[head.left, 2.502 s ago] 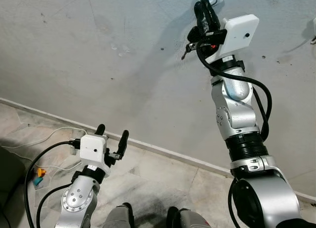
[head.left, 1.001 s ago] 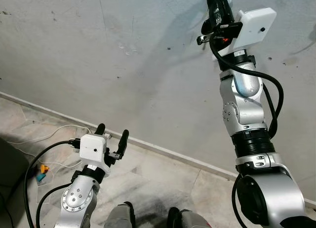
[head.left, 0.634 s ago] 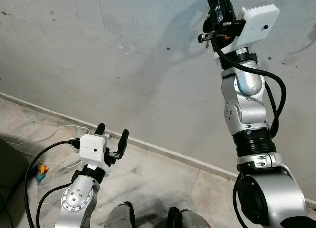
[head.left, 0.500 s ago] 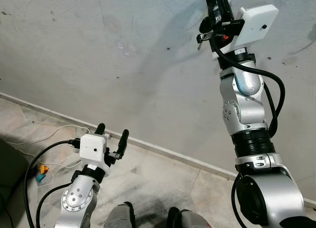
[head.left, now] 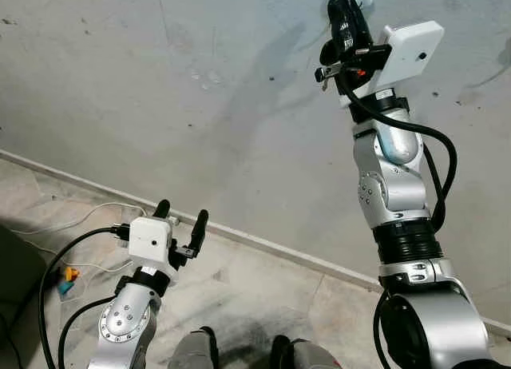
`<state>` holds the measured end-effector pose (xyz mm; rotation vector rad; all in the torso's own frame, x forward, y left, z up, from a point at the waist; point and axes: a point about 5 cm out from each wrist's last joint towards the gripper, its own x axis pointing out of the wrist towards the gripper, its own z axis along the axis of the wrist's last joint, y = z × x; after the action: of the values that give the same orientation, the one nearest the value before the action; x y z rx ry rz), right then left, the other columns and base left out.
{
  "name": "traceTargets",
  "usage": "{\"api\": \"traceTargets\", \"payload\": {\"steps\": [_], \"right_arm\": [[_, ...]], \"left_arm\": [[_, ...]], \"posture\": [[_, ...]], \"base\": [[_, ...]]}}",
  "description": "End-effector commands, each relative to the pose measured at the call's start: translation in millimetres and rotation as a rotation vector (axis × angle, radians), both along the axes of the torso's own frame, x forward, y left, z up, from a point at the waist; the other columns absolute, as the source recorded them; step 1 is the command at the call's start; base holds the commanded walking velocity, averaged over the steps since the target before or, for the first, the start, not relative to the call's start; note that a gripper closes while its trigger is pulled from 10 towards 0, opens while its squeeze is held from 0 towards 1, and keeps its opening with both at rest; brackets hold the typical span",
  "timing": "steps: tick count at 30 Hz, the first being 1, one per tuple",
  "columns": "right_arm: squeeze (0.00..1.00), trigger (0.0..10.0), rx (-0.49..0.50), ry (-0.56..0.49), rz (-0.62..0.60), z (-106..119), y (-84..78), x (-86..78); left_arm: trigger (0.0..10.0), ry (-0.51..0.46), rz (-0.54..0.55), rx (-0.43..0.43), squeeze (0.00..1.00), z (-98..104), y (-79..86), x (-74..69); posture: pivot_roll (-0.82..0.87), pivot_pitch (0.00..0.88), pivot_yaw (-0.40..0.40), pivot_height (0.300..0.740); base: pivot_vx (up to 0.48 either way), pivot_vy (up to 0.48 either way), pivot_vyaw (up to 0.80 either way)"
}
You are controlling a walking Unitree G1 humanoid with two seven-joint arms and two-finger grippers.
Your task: Hang keys on a hook
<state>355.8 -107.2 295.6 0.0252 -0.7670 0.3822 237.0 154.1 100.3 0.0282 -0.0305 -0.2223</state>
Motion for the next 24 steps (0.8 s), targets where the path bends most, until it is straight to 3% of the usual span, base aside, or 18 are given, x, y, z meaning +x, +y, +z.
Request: {"api": "traceTargets", "payload": {"steps": [1,14,24], "right_arm": [[0.0,10.0,-0.001,-0.003,0.005,-0.9,2.2,-0.9],[0.0,10.0,0.006,0.013,0.013,-3.6,9.7,4.5],[0.0,10.0,0.06,0.02,-0.032,1.8,0.1,11.9]], "left_arm": [[10.0,0.014,-0.013,0.012,0.0,-1.7,0.1,-3.0],[10.0,0.014,-0.007,0.014,0.0,-1.5,1.2,-5.2],[10.0,0.017,-0.008,0.012,0.0,-1.9,1.0,-6.6]], "posture": [[0.15,0.177,0.007,0.74],[0.16,0.184,0.006,0.74],[0.16,0.188,0.006,0.74]], "base": [[0.0,0.0,0.0],[0.0,0.0,0.0],[0.0,0.0,0.0]]}}
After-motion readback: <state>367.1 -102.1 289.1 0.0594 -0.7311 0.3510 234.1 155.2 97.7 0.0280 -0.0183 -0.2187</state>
